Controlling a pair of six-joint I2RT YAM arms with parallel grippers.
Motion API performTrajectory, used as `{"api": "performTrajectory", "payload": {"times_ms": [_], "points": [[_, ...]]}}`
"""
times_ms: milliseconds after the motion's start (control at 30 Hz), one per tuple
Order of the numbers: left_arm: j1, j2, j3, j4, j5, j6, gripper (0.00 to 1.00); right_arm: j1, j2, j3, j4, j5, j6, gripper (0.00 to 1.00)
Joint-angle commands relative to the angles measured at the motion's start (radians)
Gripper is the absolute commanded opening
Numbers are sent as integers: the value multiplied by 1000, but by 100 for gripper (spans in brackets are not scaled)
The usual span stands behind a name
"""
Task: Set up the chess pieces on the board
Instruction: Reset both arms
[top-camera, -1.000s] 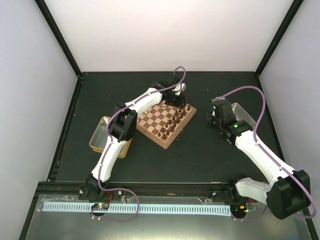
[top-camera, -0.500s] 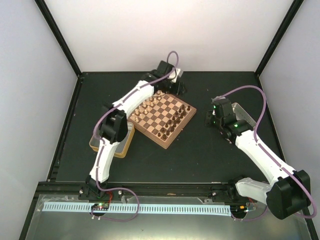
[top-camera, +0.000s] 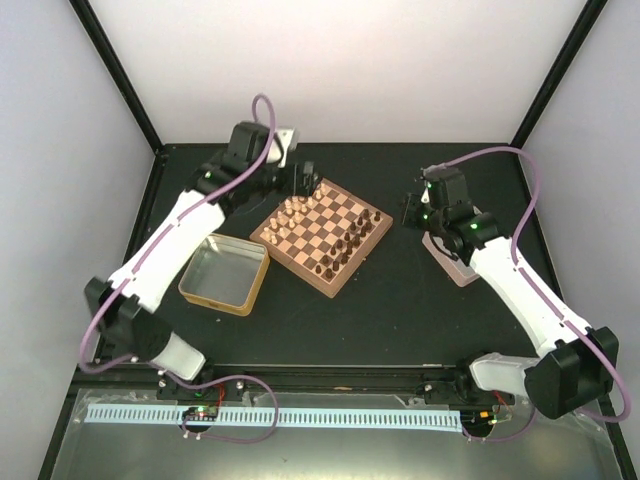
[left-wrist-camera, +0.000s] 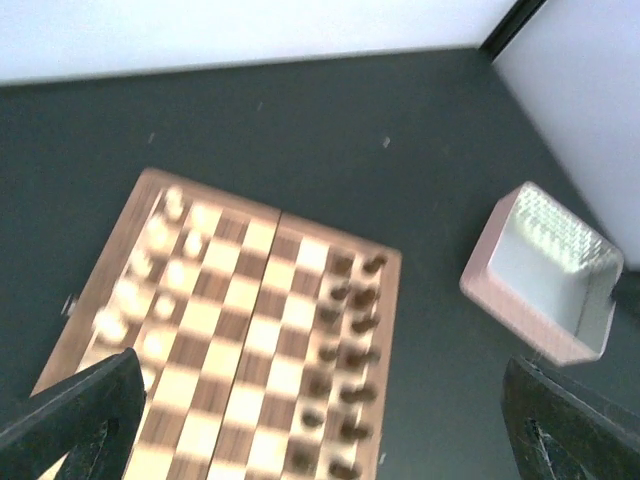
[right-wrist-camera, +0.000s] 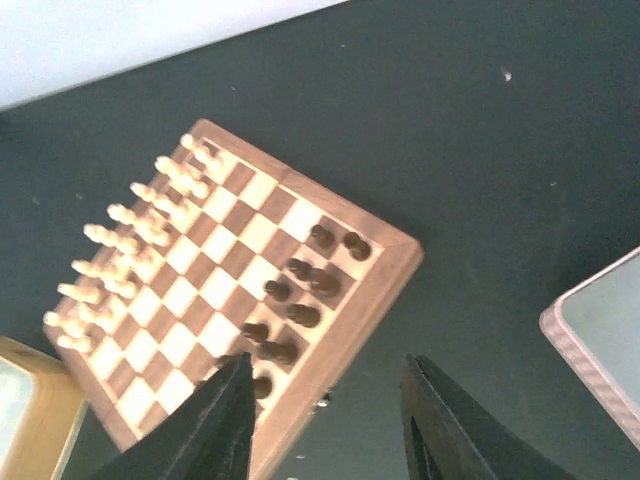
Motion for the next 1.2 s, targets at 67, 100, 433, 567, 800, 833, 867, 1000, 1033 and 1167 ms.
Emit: {"api": "performTrajectory", "payload": {"times_ms": [67, 100, 433, 567, 800, 833, 867, 1000, 1033, 1167], "points": [[1, -358, -372, 104, -126, -16, 99, -5, 17, 53, -65, -93, 52, 51], [1, -410, -422, 119, -125, -19, 99, -4, 17, 53, -68, -101, 36, 54], [1, -968, -757, 177, -176, -12, 99, -4, -220, -64, -97, 40, -35, 94], [1, -1092, -747, 91, -269, 4, 99, -4, -411, -133, -87, 173, -25, 95], [2, -1191, -716, -61, -382, 13, 99, -4, -715, -154, -227, 343, 20, 96], [1, -1203, -715, -76, -390, 13, 99, -4, -759, -155, -243, 368, 26, 96], [1, -1215, -714, -89, -395, 14, 99, -4, -799, -154, -259, 390, 32, 96], [1, -1256, -700, -117, -407, 17, 99, -4, -891, -130, -312, 455, 56, 96], [1, -1265, -698, -120, -407, 18, 99, -4, -901, -124, -318, 461, 60, 96], [2, -1289, -700, -124, -406, 17, 99, -4, -910, -111, -333, 463, 65, 96]]}}
